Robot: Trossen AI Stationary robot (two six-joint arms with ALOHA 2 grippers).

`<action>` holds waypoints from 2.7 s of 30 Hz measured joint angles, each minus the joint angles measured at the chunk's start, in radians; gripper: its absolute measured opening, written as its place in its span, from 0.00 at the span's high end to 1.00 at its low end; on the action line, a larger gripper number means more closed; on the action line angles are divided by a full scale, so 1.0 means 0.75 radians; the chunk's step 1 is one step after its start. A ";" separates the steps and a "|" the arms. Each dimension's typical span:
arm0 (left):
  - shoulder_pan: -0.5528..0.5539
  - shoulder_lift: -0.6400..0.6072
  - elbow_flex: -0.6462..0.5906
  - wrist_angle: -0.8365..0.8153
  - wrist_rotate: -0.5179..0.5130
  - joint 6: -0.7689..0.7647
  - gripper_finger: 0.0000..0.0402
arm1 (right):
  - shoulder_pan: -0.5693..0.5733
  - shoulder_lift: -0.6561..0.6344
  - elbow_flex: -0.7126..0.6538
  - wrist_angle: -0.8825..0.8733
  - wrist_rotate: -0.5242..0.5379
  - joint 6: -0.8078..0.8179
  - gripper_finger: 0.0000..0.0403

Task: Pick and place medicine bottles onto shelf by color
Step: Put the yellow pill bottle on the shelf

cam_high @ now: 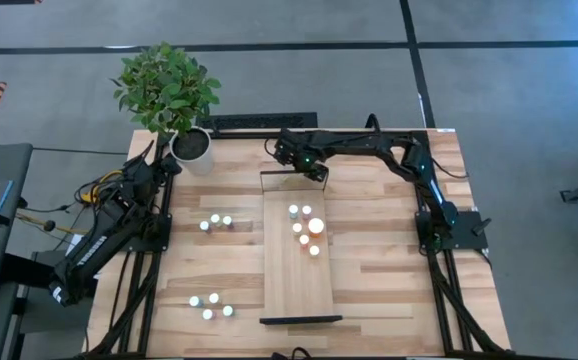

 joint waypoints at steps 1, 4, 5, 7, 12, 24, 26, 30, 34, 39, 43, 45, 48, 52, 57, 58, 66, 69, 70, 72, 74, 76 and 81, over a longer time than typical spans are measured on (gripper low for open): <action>0.000 0.000 0.000 0.000 0.001 0.000 0.48 | 0.003 0.014 0.002 0.019 0.015 -0.008 0.04; 0.000 0.000 0.000 0.000 -0.001 0.000 0.48 | 0.013 0.021 0.006 0.021 0.037 -0.011 0.05; 0.000 0.000 0.000 -0.001 -0.001 0.000 0.48 | 0.014 0.021 0.006 0.021 0.046 -0.007 0.06; 0.000 0.000 0.000 0.000 0.000 0.000 0.48 | 0.019 0.024 0.004 0.020 0.066 -0.008 0.08; 0.000 0.000 0.001 0.000 0.001 0.000 0.48 | 0.022 0.024 0.004 0.041 0.081 -0.007 0.15; 0.000 0.000 0.000 0.000 0.001 0.000 0.48 | 0.050 0.029 0.004 0.079 0.085 -0.053 0.38; 0.000 0.000 0.000 0.000 0.001 0.000 0.48 | 0.058 0.033 0.004 0.080 0.102 -0.065 0.42; 0.000 0.000 0.000 0.000 0.001 0.000 0.48 | 0.071 0.033 0.004 0.069 0.103 -0.098 0.51; 0.000 0.000 0.001 0.000 0.001 0.000 0.48 | 0.078 0.062 0.010 0.025 0.081 -0.114 0.65; 0.000 0.000 0.001 0.000 0.000 0.000 0.48 | 0.078 0.059 0.010 -0.015 0.065 -0.115 0.80; 0.000 0.000 0.000 0.000 0.000 0.000 0.48 | 0.062 0.050 0.007 -0.022 0.050 -0.134 0.81; 0.000 0.000 0.000 0.000 0.000 0.000 0.48 | 0.060 0.049 0.007 -0.015 0.037 -0.175 0.78; 0.000 0.000 0.000 0.000 0.000 0.000 0.48 | 0.045 0.045 0.015 -0.026 0.029 -0.226 0.73; 0.000 0.000 0.001 0.000 0.000 0.000 0.48 | 0.046 0.045 0.024 -0.038 0.019 -0.263 0.69; 0.000 0.000 0.000 0.000 0.000 0.000 0.48 | 0.042 0.044 0.025 -0.038 0.018 -0.317 0.72; 0.000 0.000 0.000 0.000 0.000 0.000 0.48 | 0.039 0.044 0.026 -0.040 0.012 -0.321 0.74; 0.000 0.000 0.000 0.000 0.000 0.000 0.48 | 0.004 0.040 0.047 -0.080 -0.082 -0.449 0.80; 0.000 0.000 0.000 0.000 0.000 0.000 0.48 | 0.000 0.040 0.071 -0.096 -0.104 -0.504 0.80; 0.000 0.000 0.000 0.000 0.000 0.000 0.48 | -0.001 0.040 0.075 -0.103 -0.106 -0.509 0.80; 0.000 0.000 0.000 0.000 0.000 0.000 0.48 | -0.002 0.040 0.083 -0.129 -0.106 -0.525 0.80; 0.000 0.000 0.001 0.000 0.000 0.000 0.48 | -0.007 0.040 0.087 -0.127 -0.111 -0.552 0.80; 0.000 0.000 0.000 0.000 0.000 0.000 0.48 | -0.014 0.040 0.088 -0.129 -0.133 -0.585 0.80; 0.000 0.000 0.000 0.000 0.000 0.000 0.48 | -0.063 0.015 0.105 -0.143 -0.221 -0.666 0.80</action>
